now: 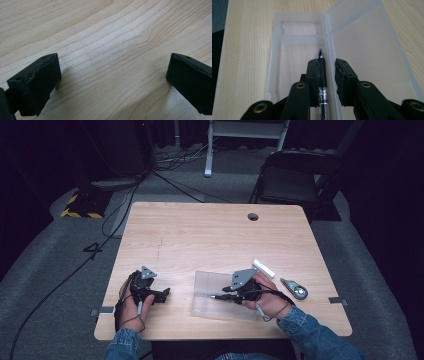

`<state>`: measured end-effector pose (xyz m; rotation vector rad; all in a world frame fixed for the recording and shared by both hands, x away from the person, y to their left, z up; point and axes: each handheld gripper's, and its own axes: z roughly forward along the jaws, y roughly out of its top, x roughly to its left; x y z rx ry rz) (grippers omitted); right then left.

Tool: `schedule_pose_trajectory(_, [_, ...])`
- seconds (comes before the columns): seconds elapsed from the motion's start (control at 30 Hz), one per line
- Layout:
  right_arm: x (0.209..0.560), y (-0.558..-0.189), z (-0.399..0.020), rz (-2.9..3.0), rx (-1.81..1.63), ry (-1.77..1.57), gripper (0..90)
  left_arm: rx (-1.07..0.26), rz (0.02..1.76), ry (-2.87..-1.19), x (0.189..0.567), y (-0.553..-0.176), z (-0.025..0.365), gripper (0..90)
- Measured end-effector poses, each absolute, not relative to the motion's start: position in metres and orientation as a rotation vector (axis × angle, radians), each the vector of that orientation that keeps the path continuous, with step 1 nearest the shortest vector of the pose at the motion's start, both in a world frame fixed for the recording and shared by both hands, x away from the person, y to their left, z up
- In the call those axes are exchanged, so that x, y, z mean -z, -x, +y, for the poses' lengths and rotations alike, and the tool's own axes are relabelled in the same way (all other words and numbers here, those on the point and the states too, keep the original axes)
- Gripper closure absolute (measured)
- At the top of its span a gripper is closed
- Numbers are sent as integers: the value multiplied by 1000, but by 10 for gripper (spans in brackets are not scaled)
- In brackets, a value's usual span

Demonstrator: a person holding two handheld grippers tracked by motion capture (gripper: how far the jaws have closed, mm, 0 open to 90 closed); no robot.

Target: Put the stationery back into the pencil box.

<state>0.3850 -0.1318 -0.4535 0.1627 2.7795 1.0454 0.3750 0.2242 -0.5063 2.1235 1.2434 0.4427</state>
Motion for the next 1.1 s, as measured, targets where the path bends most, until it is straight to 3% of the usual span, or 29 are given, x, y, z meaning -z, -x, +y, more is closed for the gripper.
schedule_pose_trajectory(0.67, [408,-404,-202,2550,-1203,-601,515,-444,1244,-2125,506,-375,224,1])
schedule_pose_trajectory(1.1, [407,-411,-251,2466,-1105,-856,402,-450,1257,-2120,506,-376,225,1])
